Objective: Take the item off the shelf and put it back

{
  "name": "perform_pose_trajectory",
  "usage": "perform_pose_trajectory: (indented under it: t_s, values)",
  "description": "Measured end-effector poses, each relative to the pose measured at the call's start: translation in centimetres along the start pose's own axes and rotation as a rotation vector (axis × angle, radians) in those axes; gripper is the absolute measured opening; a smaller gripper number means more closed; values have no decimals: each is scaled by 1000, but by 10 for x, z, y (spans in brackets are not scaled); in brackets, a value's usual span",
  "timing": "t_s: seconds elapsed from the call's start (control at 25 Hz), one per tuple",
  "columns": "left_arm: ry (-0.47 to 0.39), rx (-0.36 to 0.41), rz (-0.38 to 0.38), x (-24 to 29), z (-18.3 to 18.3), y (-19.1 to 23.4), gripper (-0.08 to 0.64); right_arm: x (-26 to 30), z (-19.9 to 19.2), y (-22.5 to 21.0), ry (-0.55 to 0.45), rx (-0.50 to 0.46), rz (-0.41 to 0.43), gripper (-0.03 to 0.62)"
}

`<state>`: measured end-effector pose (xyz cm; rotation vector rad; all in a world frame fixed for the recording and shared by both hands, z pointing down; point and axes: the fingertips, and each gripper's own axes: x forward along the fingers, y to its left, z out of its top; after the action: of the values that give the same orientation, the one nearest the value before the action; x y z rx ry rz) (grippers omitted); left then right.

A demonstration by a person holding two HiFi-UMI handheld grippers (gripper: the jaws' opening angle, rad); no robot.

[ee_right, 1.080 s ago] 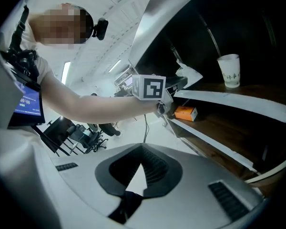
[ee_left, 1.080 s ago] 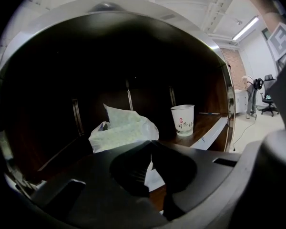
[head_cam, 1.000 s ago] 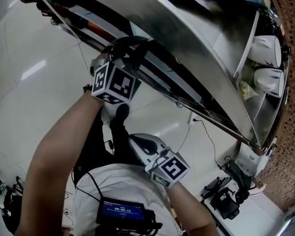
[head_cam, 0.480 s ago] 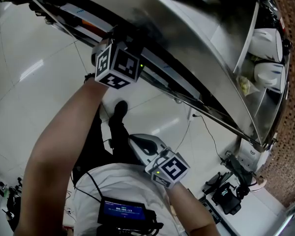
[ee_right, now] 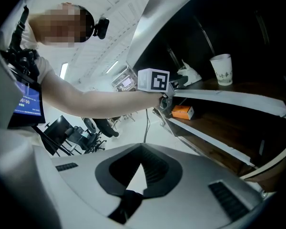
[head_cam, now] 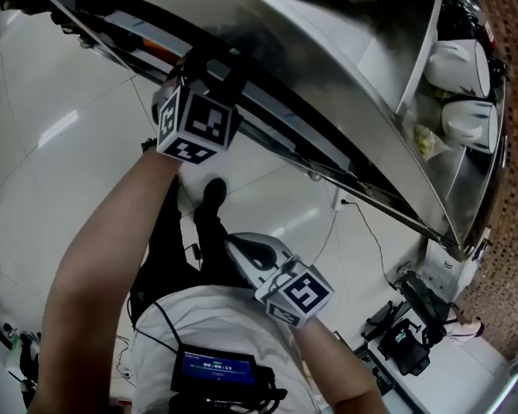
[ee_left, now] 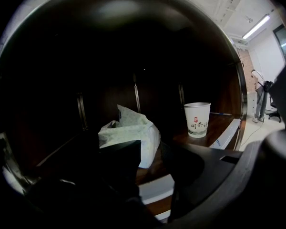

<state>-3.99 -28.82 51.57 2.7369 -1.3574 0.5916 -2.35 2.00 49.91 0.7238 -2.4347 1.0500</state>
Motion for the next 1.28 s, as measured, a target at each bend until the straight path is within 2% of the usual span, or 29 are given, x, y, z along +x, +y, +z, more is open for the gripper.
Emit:
perform_pose_trajectory:
  t_s: [0.12, 0.2, 0.32, 0.6, 0.76, 0.92, 1.28]
  values:
    - [-11, -14, -12, -18, -4, -2, 140, 1, -1, 2, -11, 7, -7, 6]
    - [-15, -17, -19, -33, -6, -7, 62, 0, 0, 1, -24, 8, -14, 6]
    - [-15, -8, -25, -59, -8, -15, 7, -5, 7, -2, -61, -12, -25, 5]
    - [53, -5, -26, -129, -22, -9, 0, -15, 30, 0, -166, -41, -45, 6]
    - [67, -19, 10, -158, -18, -5, 0, -24, 37, -1, -194, -73, -44, 6]
    - [36, -52, 3, -175, 2, -23, 0, -38, 46, -3, -236, -94, -50, 6]
    - [-39, -110, -127, -205, 63, -86, 0, -76, 74, -7, -342, -138, -76, 5]
